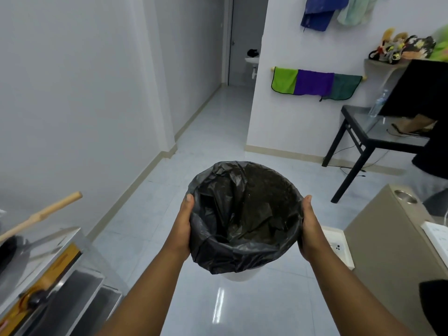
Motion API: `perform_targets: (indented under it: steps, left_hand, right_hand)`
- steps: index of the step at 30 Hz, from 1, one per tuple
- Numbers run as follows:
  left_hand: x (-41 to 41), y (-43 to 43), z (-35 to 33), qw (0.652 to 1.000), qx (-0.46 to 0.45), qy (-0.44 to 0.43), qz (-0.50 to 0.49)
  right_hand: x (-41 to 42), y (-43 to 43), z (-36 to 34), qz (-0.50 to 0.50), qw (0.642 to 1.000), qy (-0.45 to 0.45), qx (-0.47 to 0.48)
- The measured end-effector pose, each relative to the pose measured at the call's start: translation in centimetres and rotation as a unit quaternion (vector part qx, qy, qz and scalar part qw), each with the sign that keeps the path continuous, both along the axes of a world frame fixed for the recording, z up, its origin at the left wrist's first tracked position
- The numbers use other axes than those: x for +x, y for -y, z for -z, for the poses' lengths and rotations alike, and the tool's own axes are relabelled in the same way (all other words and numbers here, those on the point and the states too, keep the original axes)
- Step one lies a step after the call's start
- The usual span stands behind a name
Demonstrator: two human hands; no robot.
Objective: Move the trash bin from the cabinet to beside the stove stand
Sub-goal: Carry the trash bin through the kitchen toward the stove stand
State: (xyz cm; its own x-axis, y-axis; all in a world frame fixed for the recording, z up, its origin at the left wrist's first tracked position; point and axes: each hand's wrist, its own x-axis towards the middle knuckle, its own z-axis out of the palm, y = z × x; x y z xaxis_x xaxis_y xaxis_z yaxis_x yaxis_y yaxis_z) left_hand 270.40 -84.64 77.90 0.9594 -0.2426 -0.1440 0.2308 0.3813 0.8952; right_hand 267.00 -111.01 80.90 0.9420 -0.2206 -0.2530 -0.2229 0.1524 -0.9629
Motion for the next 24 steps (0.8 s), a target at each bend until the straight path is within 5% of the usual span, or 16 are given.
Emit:
perform_targets:
  steps: [11, 24]
  left_hand:
    - [19.5, -2.2, -0.3, 0.998, 0.002, -0.010, -0.056]
    - [36.4, -6.0, 1.1, 0.963, -0.011, -0.056, -0.263]
  right_hand:
    - [21.7, -2.0, 0.1, -0.060, 0.998, 0.026, 0.007]
    - [49.6, -7.6, 2.1, -0.244, 0.970, -0.019, -0.008]
